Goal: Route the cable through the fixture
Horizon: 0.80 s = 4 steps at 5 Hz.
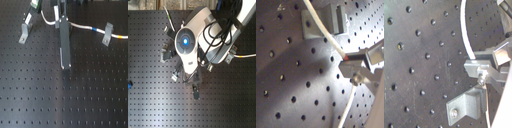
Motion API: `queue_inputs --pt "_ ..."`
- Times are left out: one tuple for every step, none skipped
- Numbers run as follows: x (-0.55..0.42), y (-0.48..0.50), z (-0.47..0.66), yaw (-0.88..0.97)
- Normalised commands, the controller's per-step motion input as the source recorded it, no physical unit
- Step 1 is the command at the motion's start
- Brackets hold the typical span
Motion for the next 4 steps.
queue_inputs --pt "0.196 -0.272 -0.47 -0.07" --pt "0.066 -0.284 -0.52 0.0" --pt "0.028 -0.121 -0.26 0.0" --pt "-0.036 0.167 -0.07 0.55"
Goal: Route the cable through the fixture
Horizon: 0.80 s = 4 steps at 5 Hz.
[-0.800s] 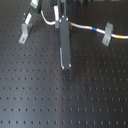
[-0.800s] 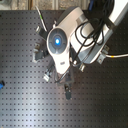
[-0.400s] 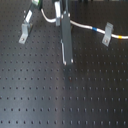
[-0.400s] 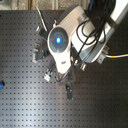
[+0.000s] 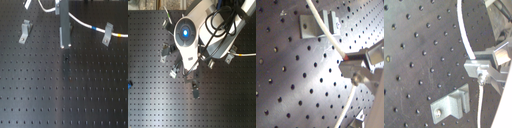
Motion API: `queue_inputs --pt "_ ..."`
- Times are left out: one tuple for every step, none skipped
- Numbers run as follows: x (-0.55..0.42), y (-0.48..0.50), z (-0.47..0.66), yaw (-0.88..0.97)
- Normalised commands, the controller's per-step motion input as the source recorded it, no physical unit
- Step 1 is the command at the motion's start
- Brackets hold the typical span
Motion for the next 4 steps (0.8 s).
queue_inputs --pt "0.026 0.174 -0.08 0.64" --pt "0.079 0.146 -0.08 0.7" --pt "0.07 0.116 -0.09 0.73" --pt "0.045 0.107 -0.11 0.76"
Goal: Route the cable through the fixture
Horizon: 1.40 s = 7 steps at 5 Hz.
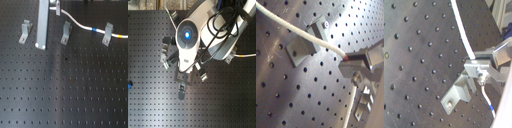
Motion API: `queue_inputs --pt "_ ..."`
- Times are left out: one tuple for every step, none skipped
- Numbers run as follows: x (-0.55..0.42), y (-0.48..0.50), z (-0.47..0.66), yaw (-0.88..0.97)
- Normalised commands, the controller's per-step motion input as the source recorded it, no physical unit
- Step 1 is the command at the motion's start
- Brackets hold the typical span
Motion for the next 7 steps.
queue_inputs --pt "0.044 0.115 -0.13 0.77" --pt "0.048 0.119 -0.13 0.79" --pt "0.053 0.099 -0.12 0.81" --pt "0.056 0.082 -0.1 0.82" --pt "0.053 0.065 -0.08 0.83" --pt "0.038 0.038 -0.05 0.84" --pt "0.15 0.025 -0.02 0.16"
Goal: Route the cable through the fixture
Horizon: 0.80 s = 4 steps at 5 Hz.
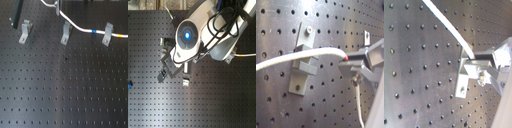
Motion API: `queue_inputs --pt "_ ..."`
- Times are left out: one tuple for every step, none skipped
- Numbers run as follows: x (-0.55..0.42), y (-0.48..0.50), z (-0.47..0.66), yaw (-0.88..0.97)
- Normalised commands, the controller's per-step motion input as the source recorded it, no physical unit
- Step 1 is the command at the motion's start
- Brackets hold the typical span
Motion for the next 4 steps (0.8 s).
queue_inputs --pt "-0.038 0.043 0.43 0.06" --pt "0.0 0.0 0.04 0.0" --pt "-0.216 -0.154 0.29 -0.03" --pt "-0.181 -0.131 0.22 -0.05"
